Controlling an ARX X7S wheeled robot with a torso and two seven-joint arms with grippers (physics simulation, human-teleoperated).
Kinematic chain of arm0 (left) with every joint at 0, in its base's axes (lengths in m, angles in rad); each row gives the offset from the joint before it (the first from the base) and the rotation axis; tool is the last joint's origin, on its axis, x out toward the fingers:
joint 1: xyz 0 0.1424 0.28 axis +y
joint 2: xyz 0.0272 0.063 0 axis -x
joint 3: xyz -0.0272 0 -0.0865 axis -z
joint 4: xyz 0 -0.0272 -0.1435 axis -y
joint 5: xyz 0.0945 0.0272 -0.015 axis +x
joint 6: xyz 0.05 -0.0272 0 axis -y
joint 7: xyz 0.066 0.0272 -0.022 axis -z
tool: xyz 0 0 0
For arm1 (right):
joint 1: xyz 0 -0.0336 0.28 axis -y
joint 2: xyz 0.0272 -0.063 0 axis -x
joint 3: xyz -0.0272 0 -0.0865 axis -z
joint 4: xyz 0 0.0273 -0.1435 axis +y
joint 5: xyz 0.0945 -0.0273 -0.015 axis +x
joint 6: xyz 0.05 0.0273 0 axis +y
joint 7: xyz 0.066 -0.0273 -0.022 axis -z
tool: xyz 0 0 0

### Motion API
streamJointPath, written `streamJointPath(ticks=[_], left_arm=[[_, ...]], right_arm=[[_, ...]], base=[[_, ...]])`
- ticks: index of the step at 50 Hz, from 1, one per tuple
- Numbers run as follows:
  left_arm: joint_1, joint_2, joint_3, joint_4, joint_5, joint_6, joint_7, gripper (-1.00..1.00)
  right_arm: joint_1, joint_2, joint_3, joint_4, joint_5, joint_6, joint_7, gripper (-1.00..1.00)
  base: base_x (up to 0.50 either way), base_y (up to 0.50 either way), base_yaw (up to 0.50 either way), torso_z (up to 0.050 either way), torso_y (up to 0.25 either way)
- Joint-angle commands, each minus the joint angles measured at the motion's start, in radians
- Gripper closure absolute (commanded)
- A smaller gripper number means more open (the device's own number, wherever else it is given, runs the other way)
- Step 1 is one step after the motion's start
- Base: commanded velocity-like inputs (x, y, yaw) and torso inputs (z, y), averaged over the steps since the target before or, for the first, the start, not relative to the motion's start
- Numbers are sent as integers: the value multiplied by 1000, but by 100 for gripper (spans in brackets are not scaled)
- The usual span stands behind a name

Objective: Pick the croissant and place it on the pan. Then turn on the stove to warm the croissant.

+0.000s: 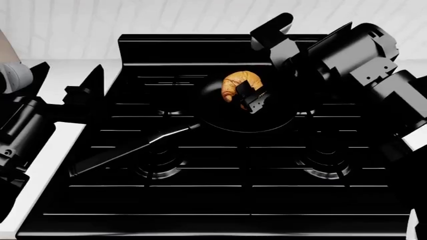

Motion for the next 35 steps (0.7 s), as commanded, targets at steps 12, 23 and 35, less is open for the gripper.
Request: streamJointPath(ticks=[12,23,35], left_arm=[[-1,-9,-2,9,-11,-2,-12,-100],[-13,-14,-1,19,-21,-4,-20,-100],[-37,-28,2,54,-60,-24,-51,-100]], right_arm=[[1,11,-5,-24,-29,-21,18,-100],[17,47,23,-88,-8,3,70,-100],[16,185,138,-346,113,85,241,-100]], base=[[0,0,0,0,0],[0,0,0,0,0],[0,0,0,0,0]])
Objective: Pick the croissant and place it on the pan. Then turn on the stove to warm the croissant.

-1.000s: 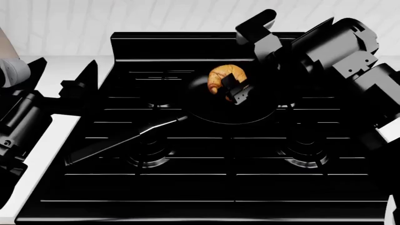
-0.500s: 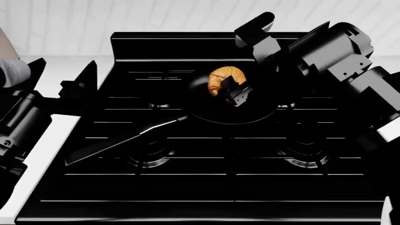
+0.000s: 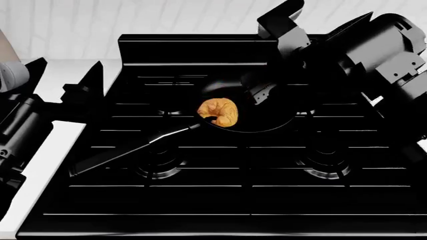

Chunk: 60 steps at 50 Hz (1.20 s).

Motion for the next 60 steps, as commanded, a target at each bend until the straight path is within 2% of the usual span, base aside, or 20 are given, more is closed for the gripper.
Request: streamJointPath(ticks=[1,13,22,32,45,60], left_arm=[[-22,-11,3,29,-33,-16,-26,-100],[-48,-22,23,63,-69,-41,-55,-100],[-58,-2,86,69,2,-39,-27,-100],[-63,22,126,56,62,-15,7,-100],[-69,26,135,53,60,-12,8,-100],[-75,26,146,56,58,-14,6,-100]], right_arm=[[-2,115,95,-215,102,69,145,-100],[-93,313,322,-603,380,127,499,-100],[-212,426,460,-813,524,29,735,-100],[-342,498,514,-946,454,-120,819,-100],[-382,532,570,-1072,477,-184,953,-100],[-386,536,574,-1082,470,-190,982,-100]], base=[[0,0,0,0,0],[0,0,0,0,0],[0,0,0,0,0],[0,0,0,0,0],[-17,0,0,0,0],[-456,227,0,0,0]])
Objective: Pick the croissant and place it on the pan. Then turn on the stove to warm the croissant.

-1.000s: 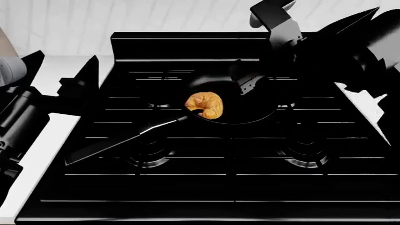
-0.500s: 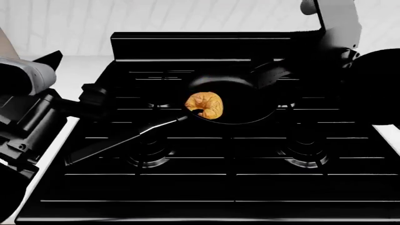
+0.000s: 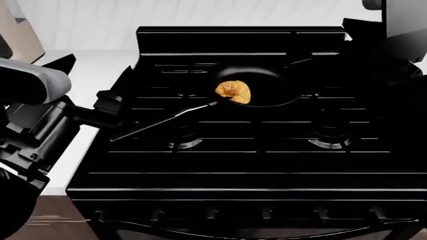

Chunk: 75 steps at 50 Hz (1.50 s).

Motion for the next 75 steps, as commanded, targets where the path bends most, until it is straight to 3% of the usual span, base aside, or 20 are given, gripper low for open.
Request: streamJointPath(ticks=[1,17,27,30,43,52,63,75], left_arm=[[-5,1,11,-1,4,1,3,-100],[-24,11,40,-18,12,-8,1,-100],[-48,7,28,18,-42,-44,-84,-100],[4,28,7,30,24,37,-24,-100],[103,79,52,44,186,104,-57,-100],[147,130,134,-99,404,266,45,-100],[168,124,130,-31,395,253,9,-100],[155,139,163,-85,443,298,49,-100]], right_arm=[[-15,9,12,-27,-3,-18,31,-100],[-38,15,9,-10,-40,-39,8,-100],[-49,20,14,-11,-52,-52,12,-100],[-62,25,19,-20,-61,-68,18,-100],[-236,29,44,-108,-158,-226,104,-100],[-300,44,32,-183,-215,-251,171,-100],[-401,80,65,-272,-224,-328,254,-100],[-486,99,80,-271,-246,-395,261,-100]], base=[[-488,281,0,0,0],[-494,238,0,0,0],[-483,9,0,0,0],[0,0,0,0,0],[0,0,0,-32,0],[0,0,0,-50,0],[0,0,0,-50,0],[0,0,0,-50,0]])
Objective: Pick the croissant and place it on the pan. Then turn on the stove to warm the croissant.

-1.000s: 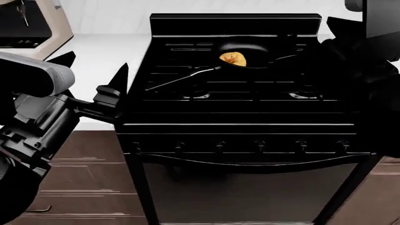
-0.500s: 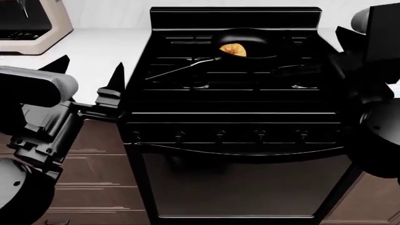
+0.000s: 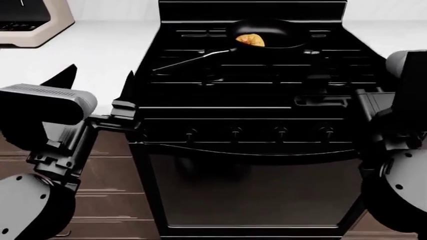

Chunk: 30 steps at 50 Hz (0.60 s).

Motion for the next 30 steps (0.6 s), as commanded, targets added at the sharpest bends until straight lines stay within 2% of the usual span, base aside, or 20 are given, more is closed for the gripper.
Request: streamJointPath(ticks=[1,30], left_arm=[[3,11,23,-28,42,37,23,-100],[-2,11,45,-3,50,25,5,-100]], right_arm=[[-77,17,16,-15,-24,-61,24,-100],[-177,59,1,69,-46,-103,-84,-100]], base=[[0,0,0,-50,0],[0,0,0,-50,0]])
